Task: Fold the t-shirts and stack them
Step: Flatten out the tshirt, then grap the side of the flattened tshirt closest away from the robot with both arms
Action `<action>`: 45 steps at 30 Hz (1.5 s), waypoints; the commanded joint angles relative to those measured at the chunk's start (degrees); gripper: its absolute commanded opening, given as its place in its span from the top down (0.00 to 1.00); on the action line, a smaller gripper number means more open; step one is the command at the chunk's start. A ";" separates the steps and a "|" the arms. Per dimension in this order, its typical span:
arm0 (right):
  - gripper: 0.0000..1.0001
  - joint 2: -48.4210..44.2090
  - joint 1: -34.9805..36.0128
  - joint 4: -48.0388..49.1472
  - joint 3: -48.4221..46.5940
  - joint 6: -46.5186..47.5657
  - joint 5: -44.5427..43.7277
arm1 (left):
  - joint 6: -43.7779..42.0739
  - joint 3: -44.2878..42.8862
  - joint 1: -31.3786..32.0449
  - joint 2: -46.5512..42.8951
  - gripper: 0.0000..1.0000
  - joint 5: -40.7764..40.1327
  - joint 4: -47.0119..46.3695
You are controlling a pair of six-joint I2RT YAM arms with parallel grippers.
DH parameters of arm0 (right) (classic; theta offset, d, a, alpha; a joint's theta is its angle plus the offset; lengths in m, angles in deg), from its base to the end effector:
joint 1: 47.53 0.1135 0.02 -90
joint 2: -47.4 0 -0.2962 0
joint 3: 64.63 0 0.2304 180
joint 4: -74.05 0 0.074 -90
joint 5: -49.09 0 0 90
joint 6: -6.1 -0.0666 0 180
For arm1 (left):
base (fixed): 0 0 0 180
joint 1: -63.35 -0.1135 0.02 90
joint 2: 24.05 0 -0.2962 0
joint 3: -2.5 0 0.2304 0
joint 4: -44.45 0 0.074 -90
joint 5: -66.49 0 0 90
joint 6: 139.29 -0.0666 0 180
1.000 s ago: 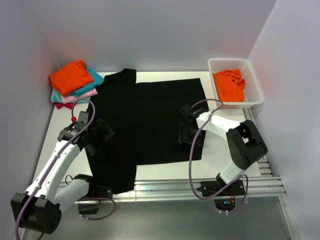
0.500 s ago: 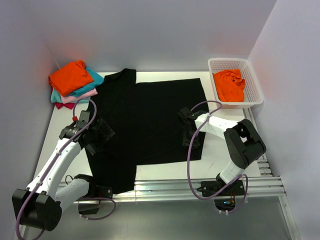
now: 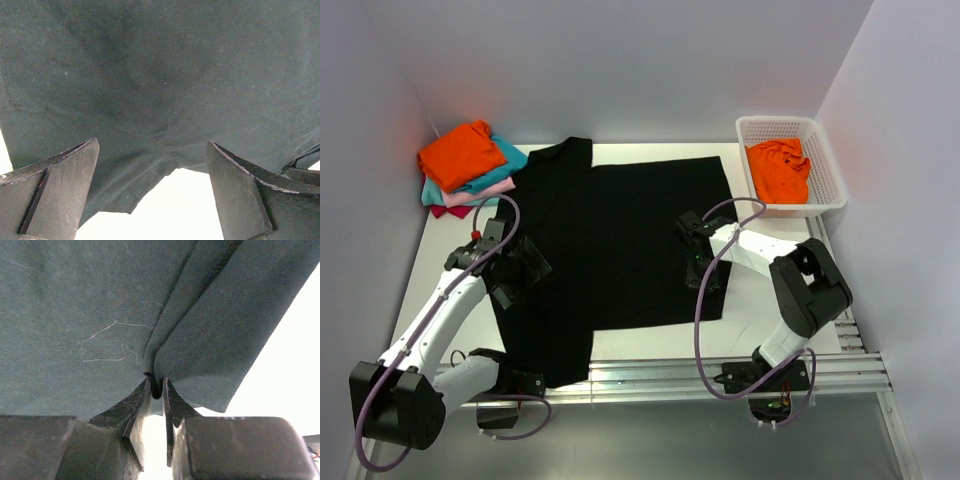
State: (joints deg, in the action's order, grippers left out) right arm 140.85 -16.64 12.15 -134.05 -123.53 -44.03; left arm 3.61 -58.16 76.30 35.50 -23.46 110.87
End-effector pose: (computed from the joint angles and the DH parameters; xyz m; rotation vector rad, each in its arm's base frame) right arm 0.2235 0.1295 0.1752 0.2355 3.0431 -0.0053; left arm 0.1549 -0.0357 0.2456 -0.9431 2.5956 -0.3295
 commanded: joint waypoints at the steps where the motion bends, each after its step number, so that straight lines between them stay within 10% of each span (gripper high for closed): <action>1: 0.77 -3.18 0.48 -3.55 -3.68 -1.14 -3.56 | -2.28 -1.81 0.23 1.00 0.05 0.21 -1.85; 15: 1.00 -4.33 0.48 -5.92 -4.47 -2.37 -4.97 | -5.88 -5.85 0.23 7.60 0.05 0.21 -3.25; 39: 1.00 -21.11 -7.40 -12.70 3.61 -3.69 -11.57 | -10.46 0.29 4.10 4.18 0.06 4.16 13.00; 45: 1.00 -21.91 -17.61 -7.43 7.04 -2.38 -3.75 | -11.68 -4.44 4.89 2.24 0.26 8.10 22.74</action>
State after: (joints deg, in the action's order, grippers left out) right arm 119.98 -30.91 1.92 -127.93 -126.42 -50.50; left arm -7.60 -58.90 80.60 39.22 -19.52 126.21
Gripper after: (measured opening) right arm 0.007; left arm 0.759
